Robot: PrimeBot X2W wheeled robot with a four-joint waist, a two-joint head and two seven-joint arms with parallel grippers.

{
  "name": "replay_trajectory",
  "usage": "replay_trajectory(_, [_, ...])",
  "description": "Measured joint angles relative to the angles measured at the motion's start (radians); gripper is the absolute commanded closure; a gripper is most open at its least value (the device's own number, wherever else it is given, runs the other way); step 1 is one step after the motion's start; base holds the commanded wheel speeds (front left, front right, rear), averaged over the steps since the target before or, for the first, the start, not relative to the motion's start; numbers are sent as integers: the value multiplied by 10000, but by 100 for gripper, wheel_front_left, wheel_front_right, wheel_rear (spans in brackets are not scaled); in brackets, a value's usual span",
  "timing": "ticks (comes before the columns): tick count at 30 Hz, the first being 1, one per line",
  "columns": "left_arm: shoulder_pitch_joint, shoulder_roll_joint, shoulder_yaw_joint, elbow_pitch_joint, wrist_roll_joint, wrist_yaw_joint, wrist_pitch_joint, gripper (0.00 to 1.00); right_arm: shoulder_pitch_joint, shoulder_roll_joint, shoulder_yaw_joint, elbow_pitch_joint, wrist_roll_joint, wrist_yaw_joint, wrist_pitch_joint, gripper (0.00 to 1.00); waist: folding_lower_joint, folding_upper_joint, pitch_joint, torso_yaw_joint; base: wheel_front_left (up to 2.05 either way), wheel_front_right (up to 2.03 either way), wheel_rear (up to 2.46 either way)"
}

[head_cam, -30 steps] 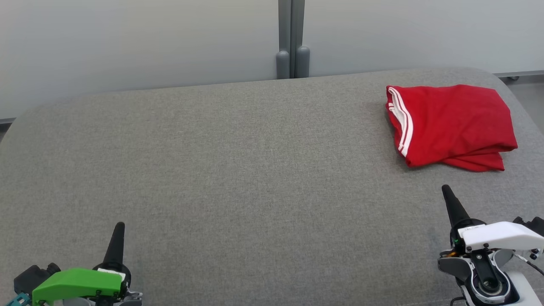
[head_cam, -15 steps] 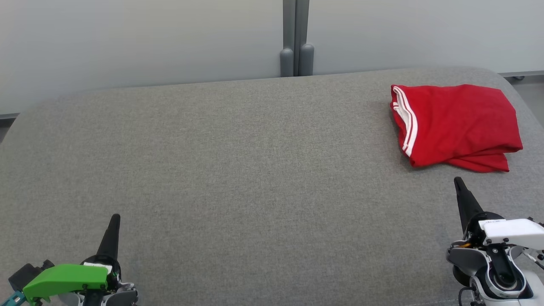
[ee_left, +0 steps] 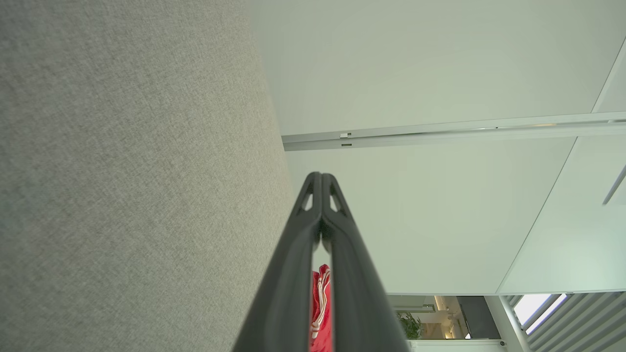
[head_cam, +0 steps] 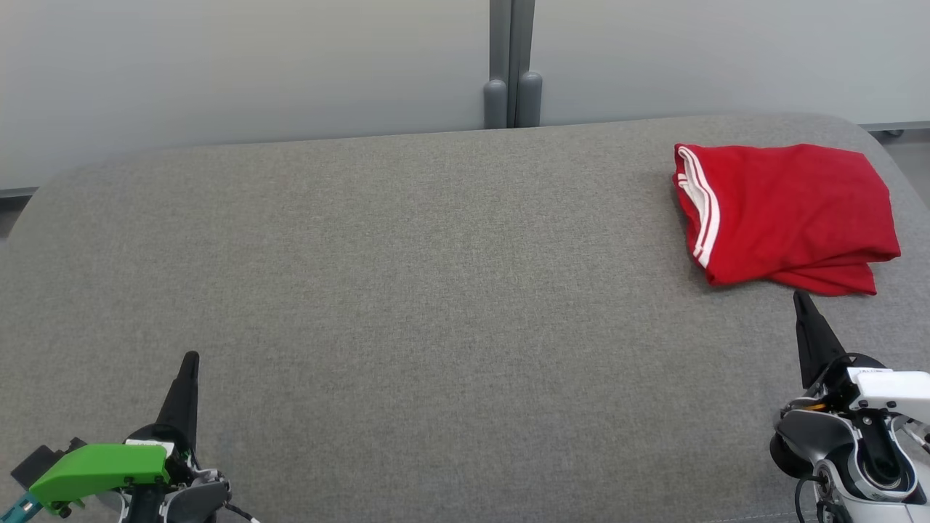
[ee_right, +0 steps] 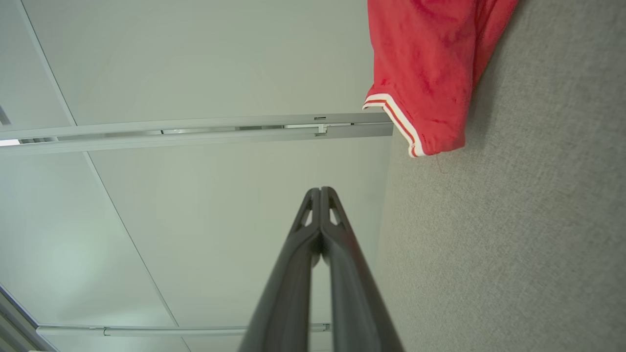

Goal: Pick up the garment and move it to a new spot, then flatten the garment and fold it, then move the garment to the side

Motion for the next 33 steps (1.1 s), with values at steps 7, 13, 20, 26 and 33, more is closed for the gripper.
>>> replay_trajectory(7, [-13,0,8,19,0,0,0,100,1,12,-13,17,2,0,2,100,0,0,-1,0,0,0,0])
replay_trajectory(13, [-16,0,21,27,0,0,2,100,1,13,-23,38,2,0,2,100,0,0,-2,0,0,0,0])
replay_trajectory(20, [-18,0,46,33,0,-2,19,100,0,13,-33,54,2,0,2,100,0,0,-3,-1,0,0,0])
replay_trajectory(26, [-19,0,52,38,0,-2,29,100,0,17,-40,71,2,0,2,100,0,0,-4,-1,0,0,0])
replay_trajectory(33, [-20,0,56,42,0,-2,29,100,0,19,-46,86,2,0,4,100,0,0,-4,-1,0,0,0])
